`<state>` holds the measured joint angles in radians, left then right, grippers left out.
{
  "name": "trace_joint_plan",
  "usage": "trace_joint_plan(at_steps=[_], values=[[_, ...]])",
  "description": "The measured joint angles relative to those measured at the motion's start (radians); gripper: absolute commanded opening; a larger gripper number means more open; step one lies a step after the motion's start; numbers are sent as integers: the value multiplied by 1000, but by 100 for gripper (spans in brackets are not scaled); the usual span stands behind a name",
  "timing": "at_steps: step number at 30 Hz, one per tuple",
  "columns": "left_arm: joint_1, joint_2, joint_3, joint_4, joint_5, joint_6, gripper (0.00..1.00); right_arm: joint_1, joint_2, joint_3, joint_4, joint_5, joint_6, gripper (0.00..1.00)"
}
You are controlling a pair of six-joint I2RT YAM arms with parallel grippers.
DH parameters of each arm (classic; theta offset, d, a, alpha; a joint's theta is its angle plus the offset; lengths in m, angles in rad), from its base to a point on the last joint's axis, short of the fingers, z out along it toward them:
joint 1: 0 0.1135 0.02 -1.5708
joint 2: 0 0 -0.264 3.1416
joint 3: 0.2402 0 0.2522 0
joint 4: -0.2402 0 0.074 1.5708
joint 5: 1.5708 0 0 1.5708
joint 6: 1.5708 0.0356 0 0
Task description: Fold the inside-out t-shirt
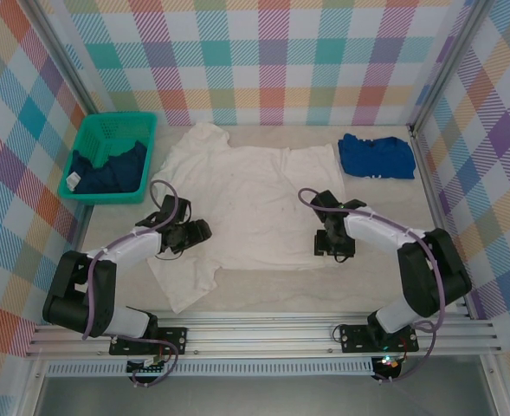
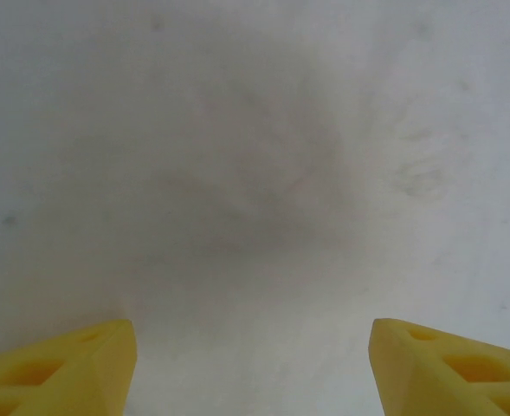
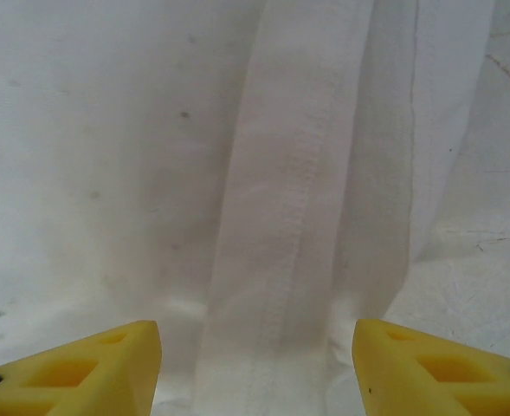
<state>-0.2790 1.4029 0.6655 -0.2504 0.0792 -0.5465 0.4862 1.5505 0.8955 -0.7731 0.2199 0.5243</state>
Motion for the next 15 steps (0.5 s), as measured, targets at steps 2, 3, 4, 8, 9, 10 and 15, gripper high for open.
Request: trace_joint_plan(at_steps=[2, 3, 4, 8, 9, 10, 15], values=[[0, 0, -13, 7, -10, 0, 72, 0, 32, 0, -4, 14, 4, 56], [0, 0, -22, 16, -15, 0, 72, 0, 46, 1, -9, 20, 5, 54], [0, 0, -27, 19, -19, 0, 72, -2, 57, 2, -14, 24, 8, 52], [3, 0, -44, 49, -29, 0, 72, -18, 75, 19, -39, 34, 6, 41], [3, 0, -50, 61, -30, 0, 72, -31, 76, 25, -48, 35, 5, 38], [5, 1, -56, 73, -30, 0, 72, -45, 77, 31, -56, 37, 3, 36], [15, 10, -74, 142, -27, 4, 72, -118, 77, 43, -89, 47, -31, 26]])
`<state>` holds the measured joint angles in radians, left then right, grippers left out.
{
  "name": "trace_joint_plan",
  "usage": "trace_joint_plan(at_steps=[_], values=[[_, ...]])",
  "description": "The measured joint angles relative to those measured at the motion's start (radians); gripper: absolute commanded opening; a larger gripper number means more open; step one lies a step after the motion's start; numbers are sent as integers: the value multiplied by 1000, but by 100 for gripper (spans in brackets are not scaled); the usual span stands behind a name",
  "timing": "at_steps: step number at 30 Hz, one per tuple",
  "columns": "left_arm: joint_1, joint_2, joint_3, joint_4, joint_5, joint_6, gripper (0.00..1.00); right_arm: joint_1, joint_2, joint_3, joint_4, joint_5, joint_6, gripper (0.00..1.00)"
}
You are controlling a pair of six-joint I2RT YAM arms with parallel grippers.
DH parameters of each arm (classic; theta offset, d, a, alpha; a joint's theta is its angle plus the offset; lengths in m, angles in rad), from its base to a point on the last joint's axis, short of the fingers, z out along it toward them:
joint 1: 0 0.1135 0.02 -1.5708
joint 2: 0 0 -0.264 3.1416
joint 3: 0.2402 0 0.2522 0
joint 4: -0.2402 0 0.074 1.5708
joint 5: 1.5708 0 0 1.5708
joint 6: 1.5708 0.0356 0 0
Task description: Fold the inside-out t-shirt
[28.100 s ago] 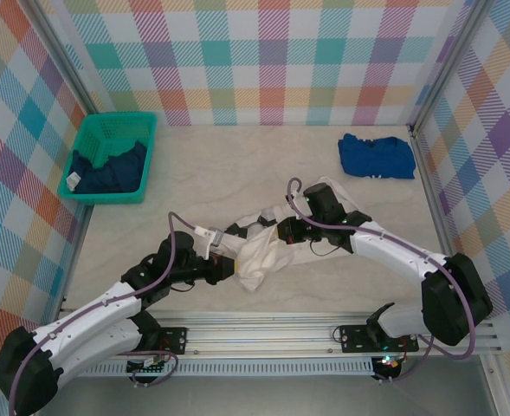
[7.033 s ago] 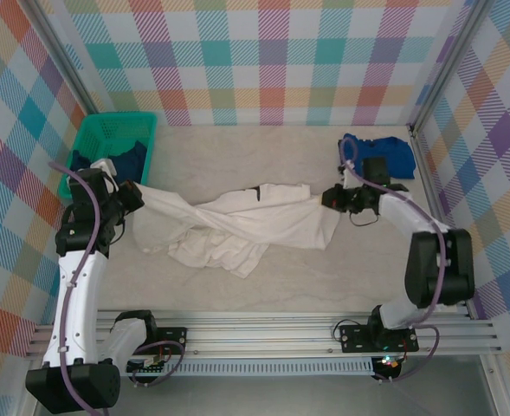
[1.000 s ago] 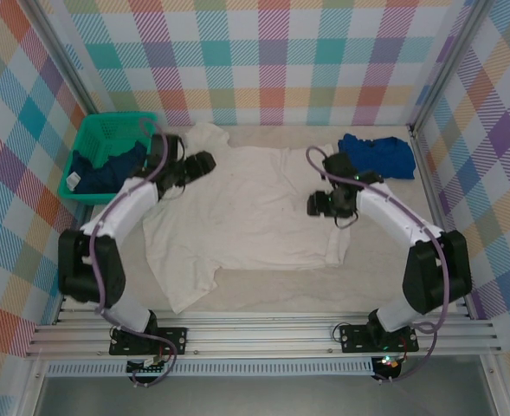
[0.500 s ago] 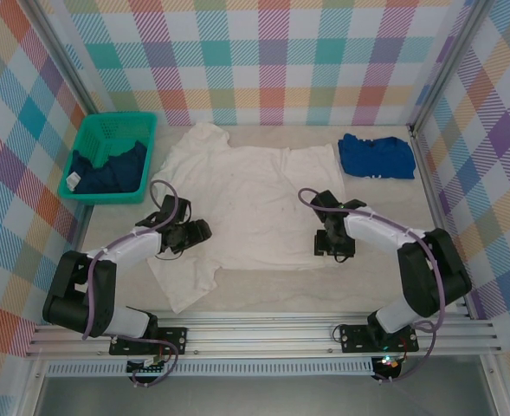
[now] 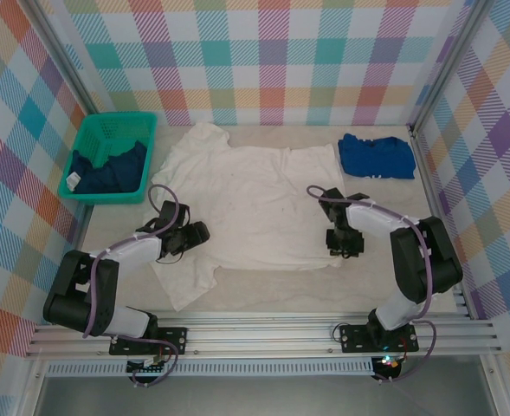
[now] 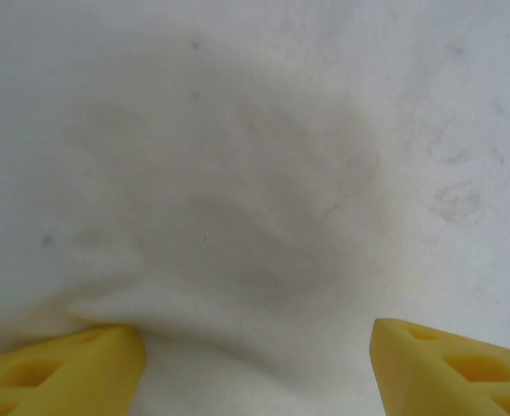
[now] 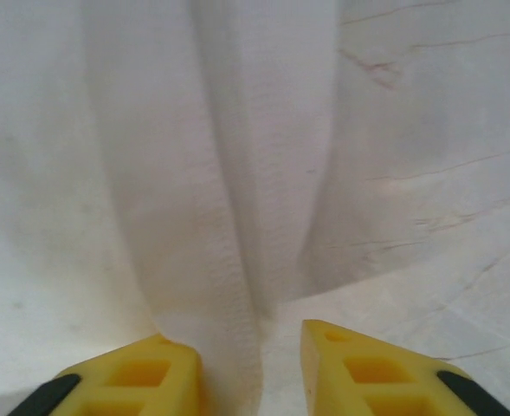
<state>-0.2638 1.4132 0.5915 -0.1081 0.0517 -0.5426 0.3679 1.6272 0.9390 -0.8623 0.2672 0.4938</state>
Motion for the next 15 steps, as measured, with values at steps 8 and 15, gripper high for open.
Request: trace_joint_plan(at_steps=[8, 15], values=[[5, 14, -13, 76, 10, 1, 72, -96, 25, 21, -41, 10, -54, 5], [7, 32, -13, 120, 18, 2, 72, -123, 31, 103, -94, 42, -92, 0]])
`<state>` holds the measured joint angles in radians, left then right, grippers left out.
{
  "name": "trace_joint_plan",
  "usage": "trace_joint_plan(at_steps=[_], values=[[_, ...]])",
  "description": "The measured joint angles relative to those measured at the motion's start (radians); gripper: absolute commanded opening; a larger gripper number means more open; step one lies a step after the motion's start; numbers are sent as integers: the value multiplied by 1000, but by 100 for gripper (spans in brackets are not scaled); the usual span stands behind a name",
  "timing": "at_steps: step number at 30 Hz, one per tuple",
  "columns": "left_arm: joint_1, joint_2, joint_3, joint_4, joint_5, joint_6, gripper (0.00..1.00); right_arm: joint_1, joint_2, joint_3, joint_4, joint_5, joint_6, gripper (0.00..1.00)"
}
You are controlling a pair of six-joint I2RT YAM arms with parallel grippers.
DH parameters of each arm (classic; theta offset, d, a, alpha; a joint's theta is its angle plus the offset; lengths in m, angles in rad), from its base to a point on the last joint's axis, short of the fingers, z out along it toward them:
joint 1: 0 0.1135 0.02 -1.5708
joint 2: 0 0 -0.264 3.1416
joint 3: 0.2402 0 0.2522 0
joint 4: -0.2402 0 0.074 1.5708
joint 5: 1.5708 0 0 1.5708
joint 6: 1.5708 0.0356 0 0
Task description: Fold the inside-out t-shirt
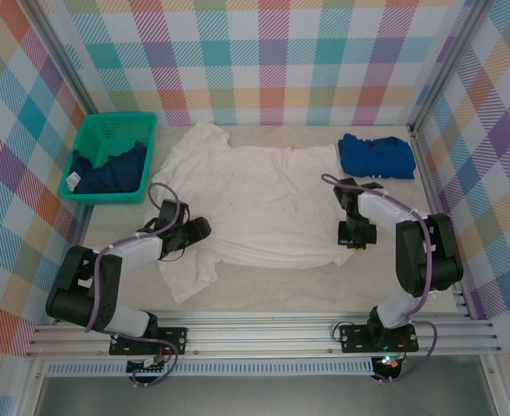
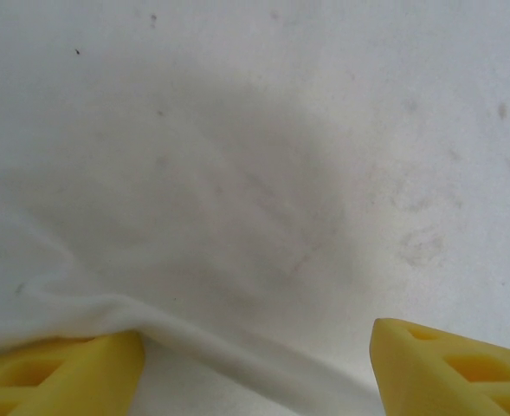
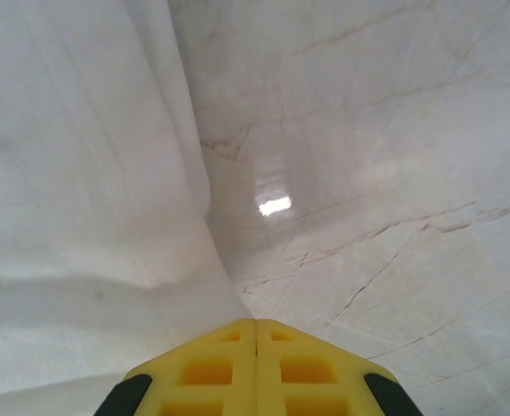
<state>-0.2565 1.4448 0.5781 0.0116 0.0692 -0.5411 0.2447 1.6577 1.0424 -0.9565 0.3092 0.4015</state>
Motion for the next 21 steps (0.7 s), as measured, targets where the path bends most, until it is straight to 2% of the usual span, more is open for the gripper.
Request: trace_joint_plan(at_steps=[6, 10, 14, 18, 21], values=[[0, 0, 0, 0, 1, 3, 72, -11, 0, 79, -52, 87, -52, 0], [0, 0, 0, 2, 5, 5, 72, -10, -1, 132, -84, 145, -92, 5], [0, 2, -3, 12, 8, 6, 72, -4, -2, 167, -85, 146, -113, 19], [0, 2, -5, 18, 8, 6, 72, 0, -34, 146, -79, 47, -108, 37], [0, 2, -5, 18, 8, 6, 72, 24, -102, 77, -70, -37, -77, 43]])
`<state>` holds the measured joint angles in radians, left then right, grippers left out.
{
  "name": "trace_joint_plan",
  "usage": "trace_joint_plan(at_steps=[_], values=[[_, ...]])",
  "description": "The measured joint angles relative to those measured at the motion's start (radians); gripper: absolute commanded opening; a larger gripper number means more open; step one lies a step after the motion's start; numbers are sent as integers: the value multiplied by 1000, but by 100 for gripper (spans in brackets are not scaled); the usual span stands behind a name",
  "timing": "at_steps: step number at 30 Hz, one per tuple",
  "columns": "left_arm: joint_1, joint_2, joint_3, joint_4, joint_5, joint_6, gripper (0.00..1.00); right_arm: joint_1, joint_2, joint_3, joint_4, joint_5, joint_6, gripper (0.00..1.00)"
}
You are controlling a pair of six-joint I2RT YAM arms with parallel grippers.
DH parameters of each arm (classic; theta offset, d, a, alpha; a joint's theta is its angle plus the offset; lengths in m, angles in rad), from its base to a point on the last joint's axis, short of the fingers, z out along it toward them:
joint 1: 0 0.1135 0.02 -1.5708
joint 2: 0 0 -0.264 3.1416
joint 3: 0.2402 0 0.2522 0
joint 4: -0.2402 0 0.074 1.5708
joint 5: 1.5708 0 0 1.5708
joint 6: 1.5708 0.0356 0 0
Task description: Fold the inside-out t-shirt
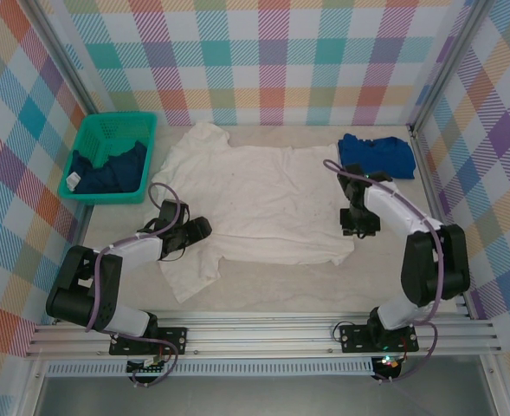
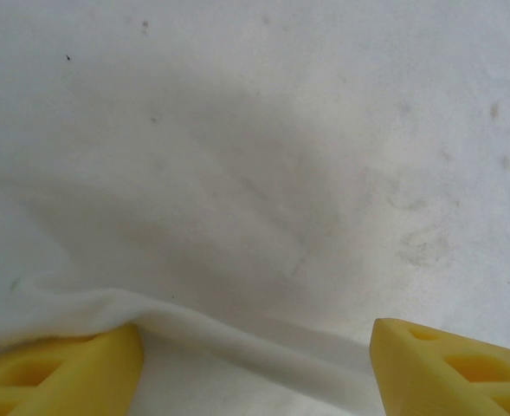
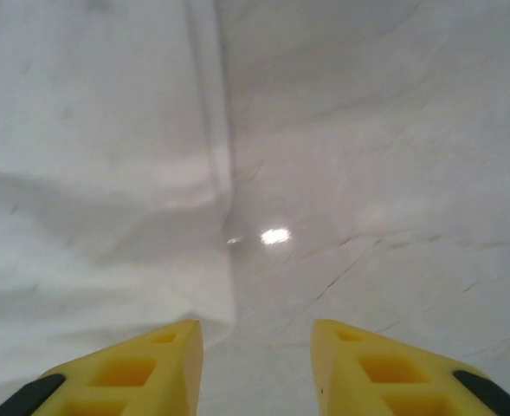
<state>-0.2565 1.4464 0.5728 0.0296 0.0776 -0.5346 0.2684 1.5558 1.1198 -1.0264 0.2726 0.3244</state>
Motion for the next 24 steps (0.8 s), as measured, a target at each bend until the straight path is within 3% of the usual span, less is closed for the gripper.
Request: trace_joint_plan(at_steps=[6, 15, 17, 20, 24], values=[[1, 0, 0, 0, 3, 0, 72, 141, -74, -132, 19, -102, 115, 53], [4, 0, 0, 1, 9, 1, 72, 139, -38, -244, 150, -124, 238, 54], [4, 0, 0, 0, 9, 1, 72, 131, -14, -245, 187, -125, 245, 51], [4, 0, 0, 0, 9, 3, 72, 105, 17, -245, 224, -127, 243, 37], [4, 0, 0, 2, 10, 3, 72, 71, 27, -245, 233, -121, 236, 25]])
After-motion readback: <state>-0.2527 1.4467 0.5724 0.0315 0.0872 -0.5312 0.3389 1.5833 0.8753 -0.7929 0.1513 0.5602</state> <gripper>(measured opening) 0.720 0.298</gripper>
